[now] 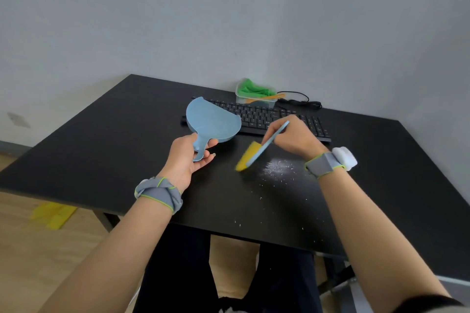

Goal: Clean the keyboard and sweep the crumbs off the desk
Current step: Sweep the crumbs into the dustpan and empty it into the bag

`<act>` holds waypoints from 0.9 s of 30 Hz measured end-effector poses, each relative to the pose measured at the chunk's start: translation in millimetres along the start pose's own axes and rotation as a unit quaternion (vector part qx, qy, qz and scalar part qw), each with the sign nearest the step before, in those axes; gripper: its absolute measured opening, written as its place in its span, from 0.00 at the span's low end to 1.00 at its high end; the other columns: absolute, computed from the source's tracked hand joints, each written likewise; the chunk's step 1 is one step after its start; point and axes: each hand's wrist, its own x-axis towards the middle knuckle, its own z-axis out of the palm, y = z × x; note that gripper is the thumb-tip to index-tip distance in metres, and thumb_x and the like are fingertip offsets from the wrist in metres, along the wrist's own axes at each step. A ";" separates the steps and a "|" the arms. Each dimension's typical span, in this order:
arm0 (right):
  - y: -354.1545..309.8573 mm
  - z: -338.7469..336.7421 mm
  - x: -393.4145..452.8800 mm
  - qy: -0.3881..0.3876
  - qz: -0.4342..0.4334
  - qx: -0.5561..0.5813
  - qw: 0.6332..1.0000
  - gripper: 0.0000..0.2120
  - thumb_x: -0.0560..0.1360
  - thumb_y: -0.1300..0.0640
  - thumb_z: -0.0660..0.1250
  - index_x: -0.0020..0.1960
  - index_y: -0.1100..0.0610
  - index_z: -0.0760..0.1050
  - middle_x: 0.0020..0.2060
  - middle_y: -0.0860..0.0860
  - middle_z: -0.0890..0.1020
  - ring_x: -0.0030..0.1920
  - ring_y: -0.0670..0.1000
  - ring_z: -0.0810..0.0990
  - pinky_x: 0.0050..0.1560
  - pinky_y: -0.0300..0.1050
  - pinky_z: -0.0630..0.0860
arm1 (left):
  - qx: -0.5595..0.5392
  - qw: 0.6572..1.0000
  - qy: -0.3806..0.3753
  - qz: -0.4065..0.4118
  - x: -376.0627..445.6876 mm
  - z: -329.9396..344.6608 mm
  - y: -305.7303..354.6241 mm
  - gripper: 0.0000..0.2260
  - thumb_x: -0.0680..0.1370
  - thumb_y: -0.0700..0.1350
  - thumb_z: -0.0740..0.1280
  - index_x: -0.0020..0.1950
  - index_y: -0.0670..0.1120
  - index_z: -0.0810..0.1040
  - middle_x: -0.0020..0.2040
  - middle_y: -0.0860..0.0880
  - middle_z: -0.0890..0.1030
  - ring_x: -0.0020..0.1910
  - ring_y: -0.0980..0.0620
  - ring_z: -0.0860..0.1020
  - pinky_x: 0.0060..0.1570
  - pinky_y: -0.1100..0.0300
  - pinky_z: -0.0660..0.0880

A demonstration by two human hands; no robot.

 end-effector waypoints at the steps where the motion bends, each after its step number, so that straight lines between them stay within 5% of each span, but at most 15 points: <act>1: 5.0 -10.2 -2.9 0.001 0.002 -0.015 1.000 0.21 0.65 0.71 0.60 0.34 0.49 0.85 0.26 0.49 0.81 0.29 0.46 0.73 0.31 0.43 0.69 | 0.001 1.000 -0.001 0.000 0.3 0.4 0.0 0.10 0.82 0.40 0.57 0.53 0.43 0.78 0.40 0.44 0.86 0.27 0.54 0.70 0.36 0.59 0.80; 4: 20.1 -42.8 -9.6 0.045 0.010 0.014 0.999 0.18 0.66 0.70 0.63 0.34 0.50 0.85 0.34 0.55 0.85 0.41 0.59 0.82 0.45 0.55 0.80 | 0.003 1.000 -0.007 0.001 1.8 4.9 0.4 0.10 0.82 0.40 0.58 0.53 0.43 0.79 0.40 0.44 0.86 0.27 0.54 0.70 0.37 0.58 0.80; 7: 31.6 -54.2 -19.6 0.098 0.020 0.052 0.994 0.12 0.68 0.66 0.71 0.41 0.50 0.86 0.38 0.51 0.87 0.44 0.51 0.85 0.52 0.51 0.81 | 0.007 1.000 -0.020 -0.008 2.3 16.7 -1.7 0.10 0.82 0.40 0.59 0.52 0.43 0.79 0.39 0.44 0.86 0.28 0.54 0.70 0.37 0.58 0.80; 12: 41.2 -45.8 -43.9 0.054 0.030 -0.033 0.998 0.07 0.69 0.57 0.79 0.46 0.49 0.87 0.38 0.46 0.86 0.39 0.39 0.81 0.43 0.36 0.74 | 0.017 0.999 -0.043 -0.017 0.2 33.9 -5.5 0.10 0.82 0.40 0.58 0.51 0.43 0.79 0.40 0.44 0.86 0.28 0.54 0.70 0.38 0.58 0.80; 15: 36.2 -57.2 -54.3 0.054 0.042 -0.036 0.997 0.07 0.68 0.56 0.79 0.46 0.51 0.87 0.38 0.50 0.87 0.40 0.43 0.82 0.44 0.40 0.77 | 0.019 0.999 -0.044 -0.021 0.6 39.1 -5.7 0.09 0.82 0.40 0.58 0.49 0.44 0.78 0.42 0.43 0.85 0.28 0.54 0.70 0.38 0.58 0.79; 20: 52.2 -61.1 -58.8 0.178 0.096 -0.088 0.975 0.08 0.71 0.55 0.76 0.47 0.58 0.85 0.39 0.55 0.86 0.43 0.51 0.83 0.47 0.49 0.80 | 0.017 0.997 -0.065 -0.039 1.5 51.6 -8.0 0.09 0.82 0.41 0.59 0.49 0.44 0.78 0.37 0.45 0.85 0.27 0.54 0.70 0.36 0.58 0.79; 27: 36.7 -63.2 -68.9 0.089 0.125 -0.168 0.974 0.10 0.71 0.53 0.75 0.36 0.58 0.81 0.27 0.50 0.76 0.30 0.48 0.75 0.28 0.36 0.67 | 0.019 0.995 -0.087 -0.035 1.2 56.0 -10.7 0.10 0.82 0.41 0.58 0.49 0.44 0.79 0.40 0.44 0.85 0.28 0.54 0.69 0.38 0.58 0.78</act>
